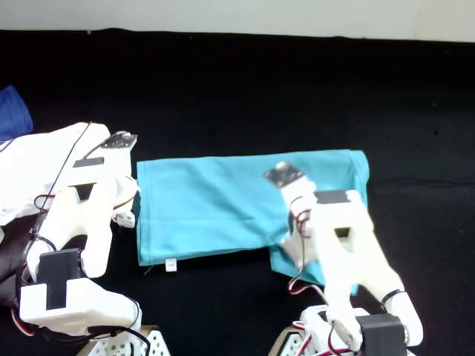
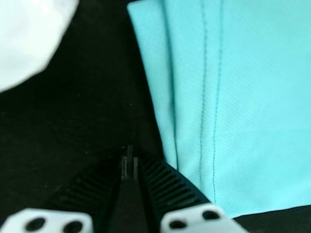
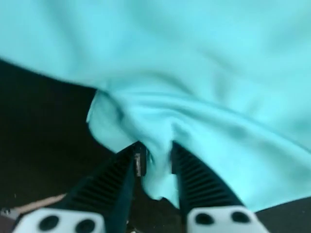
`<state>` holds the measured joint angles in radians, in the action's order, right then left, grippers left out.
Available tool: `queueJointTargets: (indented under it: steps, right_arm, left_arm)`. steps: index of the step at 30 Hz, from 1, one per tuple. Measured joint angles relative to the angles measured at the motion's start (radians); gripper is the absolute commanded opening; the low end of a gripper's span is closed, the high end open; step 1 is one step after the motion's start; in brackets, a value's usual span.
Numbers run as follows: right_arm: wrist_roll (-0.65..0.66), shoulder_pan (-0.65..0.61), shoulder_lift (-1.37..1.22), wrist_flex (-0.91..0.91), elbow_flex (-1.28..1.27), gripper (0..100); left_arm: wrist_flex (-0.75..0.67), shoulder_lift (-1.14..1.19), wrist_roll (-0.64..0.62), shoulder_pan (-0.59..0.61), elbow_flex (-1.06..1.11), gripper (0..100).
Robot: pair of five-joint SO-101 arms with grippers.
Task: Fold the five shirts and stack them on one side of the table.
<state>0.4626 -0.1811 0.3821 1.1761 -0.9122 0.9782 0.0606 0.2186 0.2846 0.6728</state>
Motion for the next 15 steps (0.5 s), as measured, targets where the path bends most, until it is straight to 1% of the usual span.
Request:
queueJointTargets:
  steps: [4,11,13,15]
  right_arm:
    - [-0.023,0.054,0.0,0.02,0.086,0.5]
    - [-0.026,0.071,0.0,0.169,0.212,1.1]
    - [-0.026,0.071,0.0,0.21,0.227,5.8]
    - [-0.008,0.057,0.0,0.245,0.235,13.3]
  left_arm:
    - [0.0,0.0,0.0,0.0,0.0,1]
    - [0.0,0.0,0.0,0.0,0.0,1]
    - [0.0,0.0,0.0,0.0,0.0,1]
    - [0.0,0.0,0.0,0.0,0.0,1]
